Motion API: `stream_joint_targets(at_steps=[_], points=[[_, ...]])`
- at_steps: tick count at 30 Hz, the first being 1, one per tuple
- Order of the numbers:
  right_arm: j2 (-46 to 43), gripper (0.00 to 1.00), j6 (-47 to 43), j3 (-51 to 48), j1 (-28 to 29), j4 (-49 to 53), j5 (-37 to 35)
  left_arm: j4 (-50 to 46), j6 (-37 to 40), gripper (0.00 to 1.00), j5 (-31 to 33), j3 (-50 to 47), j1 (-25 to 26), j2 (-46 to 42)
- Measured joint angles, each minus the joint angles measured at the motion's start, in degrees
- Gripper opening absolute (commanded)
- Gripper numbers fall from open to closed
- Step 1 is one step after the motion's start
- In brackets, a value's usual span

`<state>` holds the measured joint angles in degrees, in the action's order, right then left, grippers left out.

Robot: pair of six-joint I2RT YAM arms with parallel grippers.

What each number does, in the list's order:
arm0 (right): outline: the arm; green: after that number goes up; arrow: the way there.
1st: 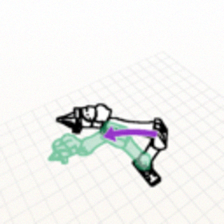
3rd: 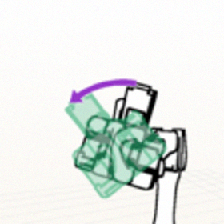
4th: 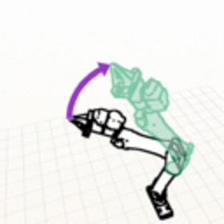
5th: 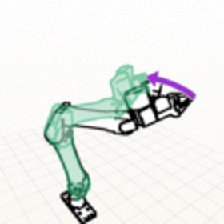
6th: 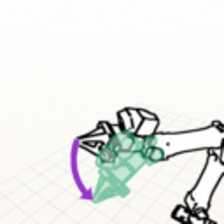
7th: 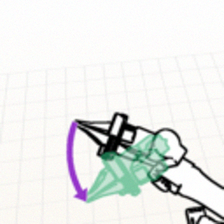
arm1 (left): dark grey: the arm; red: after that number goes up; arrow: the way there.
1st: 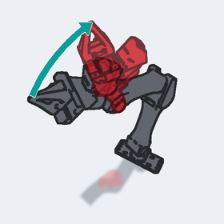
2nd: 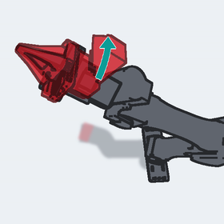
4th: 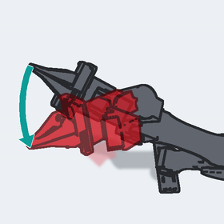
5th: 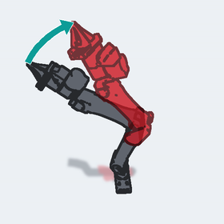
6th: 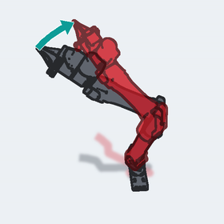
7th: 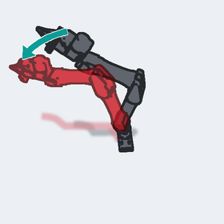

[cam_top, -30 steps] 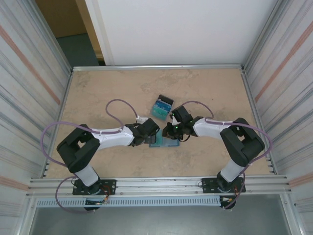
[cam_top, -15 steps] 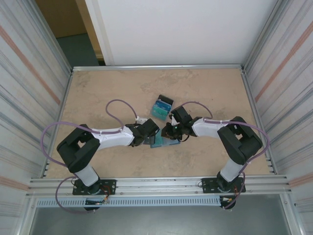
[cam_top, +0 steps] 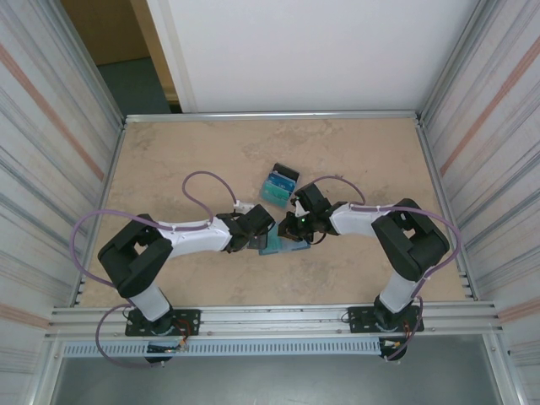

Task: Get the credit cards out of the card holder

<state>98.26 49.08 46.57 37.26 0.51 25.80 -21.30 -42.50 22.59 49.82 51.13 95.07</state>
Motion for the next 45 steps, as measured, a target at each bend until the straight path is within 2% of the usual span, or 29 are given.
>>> stream_joint_targets(at_steps=[21, 27, 45], points=[[0.13, 0.12, 0.00, -1.49, 0.28, -3.54, 2.97, -1.77, 0.02, 0.99, 1.31, 0.33, 0.35, 0.00], [0.96, 0.00, 0.00, -1.49, 0.35, -3.56, 2.95, -2.25, 0.02, 0.99, 1.68, 0.55, 0.37, 0.00], [-1.81, 0.00, -0.96, -2.03, 0.20, -1.62, 2.10, -2.69, 0.00, 0.99, 1.90, 0.70, 0.66, -0.02]])
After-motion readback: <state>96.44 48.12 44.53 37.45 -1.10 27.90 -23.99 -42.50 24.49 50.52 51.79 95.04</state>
